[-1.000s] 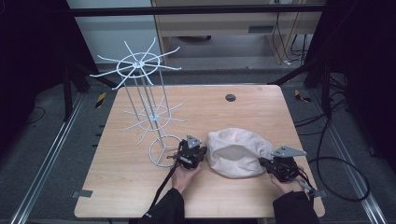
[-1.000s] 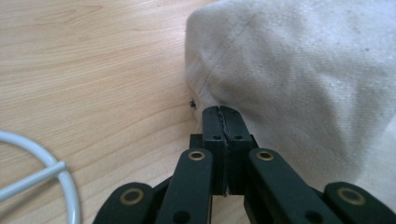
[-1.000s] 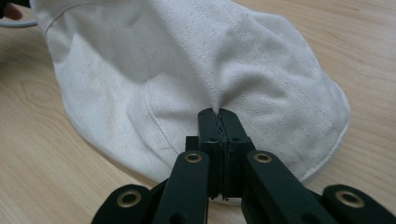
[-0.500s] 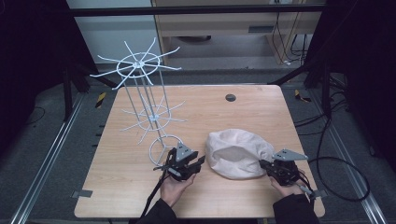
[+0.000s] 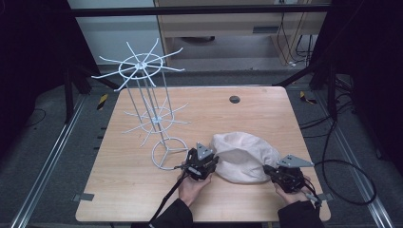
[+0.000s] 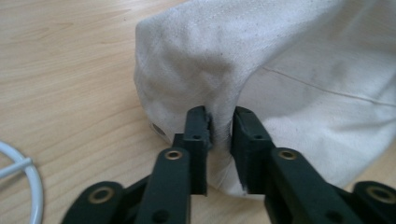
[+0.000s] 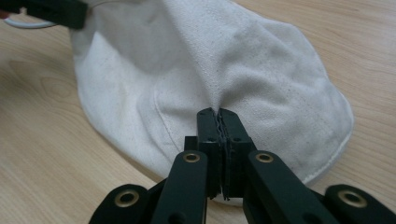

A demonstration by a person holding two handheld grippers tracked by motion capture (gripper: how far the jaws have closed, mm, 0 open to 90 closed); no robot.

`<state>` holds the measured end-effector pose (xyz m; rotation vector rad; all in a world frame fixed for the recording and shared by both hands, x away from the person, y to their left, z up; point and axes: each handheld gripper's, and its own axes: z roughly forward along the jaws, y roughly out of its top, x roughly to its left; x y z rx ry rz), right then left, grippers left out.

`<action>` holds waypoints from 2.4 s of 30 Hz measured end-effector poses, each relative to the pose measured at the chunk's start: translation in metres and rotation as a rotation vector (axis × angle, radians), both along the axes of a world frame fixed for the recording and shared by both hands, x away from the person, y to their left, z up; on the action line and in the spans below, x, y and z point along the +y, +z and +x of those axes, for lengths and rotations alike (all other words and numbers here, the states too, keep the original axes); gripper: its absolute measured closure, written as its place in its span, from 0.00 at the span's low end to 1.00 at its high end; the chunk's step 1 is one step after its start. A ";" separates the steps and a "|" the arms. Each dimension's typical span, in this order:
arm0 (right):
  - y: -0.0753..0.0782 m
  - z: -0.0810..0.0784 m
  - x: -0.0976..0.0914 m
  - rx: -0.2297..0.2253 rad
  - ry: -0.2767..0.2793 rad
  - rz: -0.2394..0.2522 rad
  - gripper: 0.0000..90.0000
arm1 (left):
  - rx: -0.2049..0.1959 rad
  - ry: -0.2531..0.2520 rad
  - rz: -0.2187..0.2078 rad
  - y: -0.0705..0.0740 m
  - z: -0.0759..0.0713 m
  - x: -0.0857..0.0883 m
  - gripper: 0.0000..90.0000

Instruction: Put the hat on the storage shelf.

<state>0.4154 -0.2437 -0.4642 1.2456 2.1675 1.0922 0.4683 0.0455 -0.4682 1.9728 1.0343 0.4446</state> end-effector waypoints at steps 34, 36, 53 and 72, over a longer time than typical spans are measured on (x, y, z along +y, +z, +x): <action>0.020 -0.021 0.011 -0.074 0.058 0.084 0.75 | -0.076 -0.105 0.001 0.024 0.002 0.022 0.64; 0.028 -0.019 0.010 -0.085 0.057 0.087 0.71 | -0.095 -0.135 0.031 0.032 -0.011 0.034 0.62; 0.056 0.005 0.034 -0.047 0.106 0.032 0.56 | -0.119 -0.098 0.065 0.030 -0.061 0.117 0.53; 0.066 0.038 0.052 0.010 0.127 -0.051 0.47 | -0.121 0.109 0.009 0.031 -0.070 0.206 0.49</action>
